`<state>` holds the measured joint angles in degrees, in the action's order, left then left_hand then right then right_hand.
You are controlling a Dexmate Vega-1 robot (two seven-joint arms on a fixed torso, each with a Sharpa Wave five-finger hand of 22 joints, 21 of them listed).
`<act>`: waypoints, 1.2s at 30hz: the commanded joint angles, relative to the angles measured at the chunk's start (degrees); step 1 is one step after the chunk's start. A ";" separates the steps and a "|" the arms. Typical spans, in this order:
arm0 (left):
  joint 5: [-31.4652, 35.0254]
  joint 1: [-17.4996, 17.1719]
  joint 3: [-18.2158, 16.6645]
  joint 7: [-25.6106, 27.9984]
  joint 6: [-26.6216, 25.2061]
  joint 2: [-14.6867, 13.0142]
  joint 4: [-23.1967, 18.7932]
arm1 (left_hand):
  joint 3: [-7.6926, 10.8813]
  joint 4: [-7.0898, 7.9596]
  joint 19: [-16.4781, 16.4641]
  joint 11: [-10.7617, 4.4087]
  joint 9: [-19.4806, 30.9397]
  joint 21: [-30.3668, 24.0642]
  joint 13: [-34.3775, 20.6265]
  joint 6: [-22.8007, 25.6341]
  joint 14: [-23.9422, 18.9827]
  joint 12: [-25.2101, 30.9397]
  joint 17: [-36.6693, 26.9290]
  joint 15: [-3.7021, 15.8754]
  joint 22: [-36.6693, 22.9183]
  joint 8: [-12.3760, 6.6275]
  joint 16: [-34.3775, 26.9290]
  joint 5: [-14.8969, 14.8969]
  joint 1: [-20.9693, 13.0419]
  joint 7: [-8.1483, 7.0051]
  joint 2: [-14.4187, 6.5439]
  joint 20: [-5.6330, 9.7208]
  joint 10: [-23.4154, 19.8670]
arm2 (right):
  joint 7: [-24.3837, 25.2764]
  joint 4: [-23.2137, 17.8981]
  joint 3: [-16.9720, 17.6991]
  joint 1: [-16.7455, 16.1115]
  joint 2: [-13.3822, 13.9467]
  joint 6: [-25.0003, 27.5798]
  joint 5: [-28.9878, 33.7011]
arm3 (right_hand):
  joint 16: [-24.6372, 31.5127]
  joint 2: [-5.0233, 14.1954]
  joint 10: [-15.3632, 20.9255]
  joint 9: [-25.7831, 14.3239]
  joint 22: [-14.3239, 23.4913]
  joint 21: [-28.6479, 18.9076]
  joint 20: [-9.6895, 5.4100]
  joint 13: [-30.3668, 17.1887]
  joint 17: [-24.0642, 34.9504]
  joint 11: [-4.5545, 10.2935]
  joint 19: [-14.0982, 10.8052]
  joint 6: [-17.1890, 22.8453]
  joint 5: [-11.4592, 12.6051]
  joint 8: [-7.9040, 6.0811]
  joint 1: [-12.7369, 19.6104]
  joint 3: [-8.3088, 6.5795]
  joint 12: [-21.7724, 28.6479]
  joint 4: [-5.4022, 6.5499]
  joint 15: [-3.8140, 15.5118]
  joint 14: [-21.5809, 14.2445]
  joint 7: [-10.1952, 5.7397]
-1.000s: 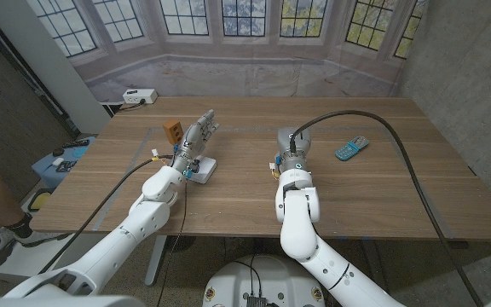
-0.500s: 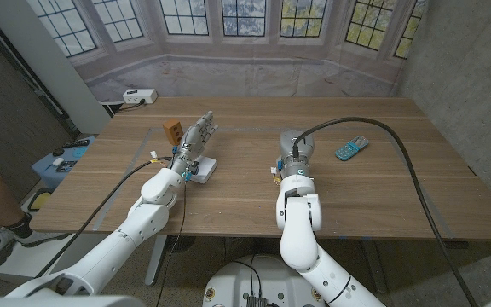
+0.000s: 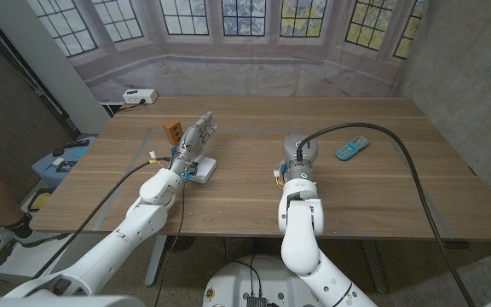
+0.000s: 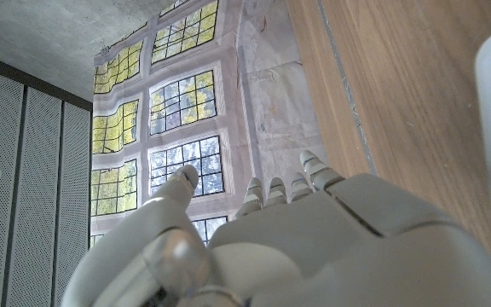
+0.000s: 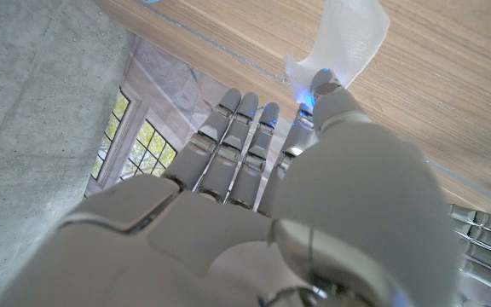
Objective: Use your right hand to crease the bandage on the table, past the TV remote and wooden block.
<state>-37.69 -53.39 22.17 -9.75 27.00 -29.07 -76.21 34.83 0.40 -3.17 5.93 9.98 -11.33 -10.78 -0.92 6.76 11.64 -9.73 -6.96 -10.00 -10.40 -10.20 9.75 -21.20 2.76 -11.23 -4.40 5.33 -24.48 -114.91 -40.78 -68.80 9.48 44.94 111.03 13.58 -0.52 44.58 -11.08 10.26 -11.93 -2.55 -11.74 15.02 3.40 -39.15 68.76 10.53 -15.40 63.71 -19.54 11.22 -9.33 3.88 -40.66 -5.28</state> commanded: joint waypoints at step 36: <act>-0.25 -2.51 -1.45 1.57 -0.08 -1.59 -2.48 | -0.05 -0.17 0.45 0.33 0.29 -0.01 -0.14 0.04 0.27 0.15 -0.08 -0.14 -0.12 -0.12 -0.13 0.30 -0.26 0.09 0.69 -0.27 0.37 | 3.07 -4.63 2.63 -5.45 2.90 -0.06 -2.18 | 0.66 0.49 1.55 -0.21 0.34 -0.72 -0.15 -0.03 0.07 0.39 -0.77 0.49 -0.07 -0.05 -0.32 -0.20 0.47 0.27 5.24 -1.42 0.25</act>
<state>-38.15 -54.97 21.00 -9.10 26.66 -30.49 -77.75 34.84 0.40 -3.17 5.93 9.98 -11.33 -10.77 -0.92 6.76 11.64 -9.72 -6.96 -10.00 -10.40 -10.20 9.75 -21.26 2.76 -10.84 -4.40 5.34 -22.25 -118.29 -38.72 -72.65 12.02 45.07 108.90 13.99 -0.21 45.82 -11.05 10.55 -12.36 -2.88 -11.74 14.90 3.82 -39.48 68.69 10.53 -15.36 63.40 -19.53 11.47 -9.33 4.09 -41.36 -5.20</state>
